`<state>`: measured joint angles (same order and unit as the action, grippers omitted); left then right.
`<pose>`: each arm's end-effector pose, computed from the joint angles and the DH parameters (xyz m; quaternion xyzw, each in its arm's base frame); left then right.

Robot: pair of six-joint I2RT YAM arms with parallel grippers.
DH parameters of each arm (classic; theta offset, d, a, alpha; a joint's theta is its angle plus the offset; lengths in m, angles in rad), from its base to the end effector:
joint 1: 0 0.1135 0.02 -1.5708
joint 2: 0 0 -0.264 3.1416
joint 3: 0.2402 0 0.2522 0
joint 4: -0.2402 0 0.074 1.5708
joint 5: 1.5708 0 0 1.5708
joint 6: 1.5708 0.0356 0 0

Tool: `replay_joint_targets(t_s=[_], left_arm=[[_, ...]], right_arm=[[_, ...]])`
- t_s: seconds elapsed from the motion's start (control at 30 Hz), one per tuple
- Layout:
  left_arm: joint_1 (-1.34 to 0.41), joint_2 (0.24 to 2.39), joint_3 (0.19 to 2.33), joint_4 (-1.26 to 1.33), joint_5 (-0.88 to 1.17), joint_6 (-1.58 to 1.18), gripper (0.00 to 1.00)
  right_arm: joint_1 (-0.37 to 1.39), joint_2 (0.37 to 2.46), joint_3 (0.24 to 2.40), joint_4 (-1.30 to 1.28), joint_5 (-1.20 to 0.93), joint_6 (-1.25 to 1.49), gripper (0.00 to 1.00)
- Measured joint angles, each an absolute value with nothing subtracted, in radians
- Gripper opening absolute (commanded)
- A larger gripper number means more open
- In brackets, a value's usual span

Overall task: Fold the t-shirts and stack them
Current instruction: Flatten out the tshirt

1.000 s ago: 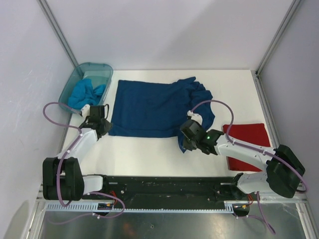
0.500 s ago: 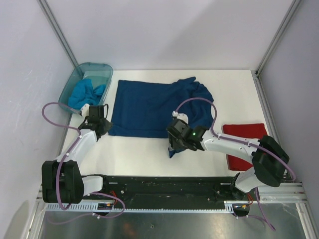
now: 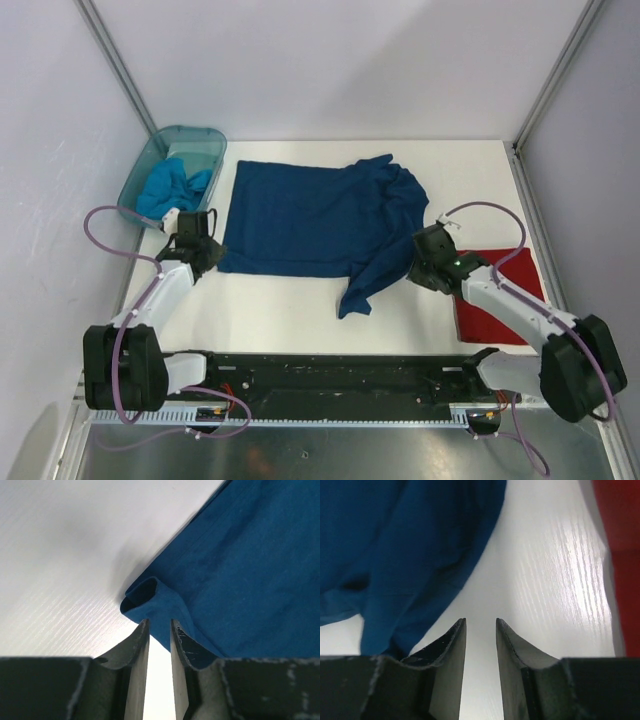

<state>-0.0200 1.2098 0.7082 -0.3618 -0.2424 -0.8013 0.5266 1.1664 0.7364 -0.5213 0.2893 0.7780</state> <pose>0.2411 0.0037 0.2128 -0.3933 0.8451 -0.0333 0.3605 0.2010 0.1051 0.2206 0.1618 0.9295 0.0740 0.3230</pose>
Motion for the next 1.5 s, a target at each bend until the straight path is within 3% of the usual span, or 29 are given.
replay_joint_targets(t_s=[0.3, 0.73, 0.8, 0.9, 0.97, 1.5], left_arm=[[-0.019, 1.164, 0.707, -0.363, -0.228, -0.801, 0.29], [-0.019, 1.153, 0.699, -0.366, -0.224, -0.794, 0.29], [-0.019, 1.148, 0.694, -0.366, -0.224, -0.794, 0.30], [-0.019, 1.138, 0.679, -0.368, -0.224, -0.794, 0.32], [-0.019, 1.134, 0.667, -0.369, -0.224, -0.794, 0.33], [-0.017, 1.110, 0.604, -0.377, -0.221, -0.805, 0.36]], right_arm=[[0.449, 1.343, 0.714, -0.387, 0.197, 0.799, 0.34], [0.472, 1.480, 0.714, -0.243, 0.160, 0.846, 0.33], [0.482, 1.485, 0.714, -0.230, 0.165, 0.849, 0.29], [0.497, 1.493, 0.714, -0.218, 0.181, 0.853, 0.08], [0.501, 1.498, 0.715, -0.218, 0.195, 0.849, 0.02], [0.331, 1.301, 0.721, -0.466, 0.302, 0.669, 0.00]])
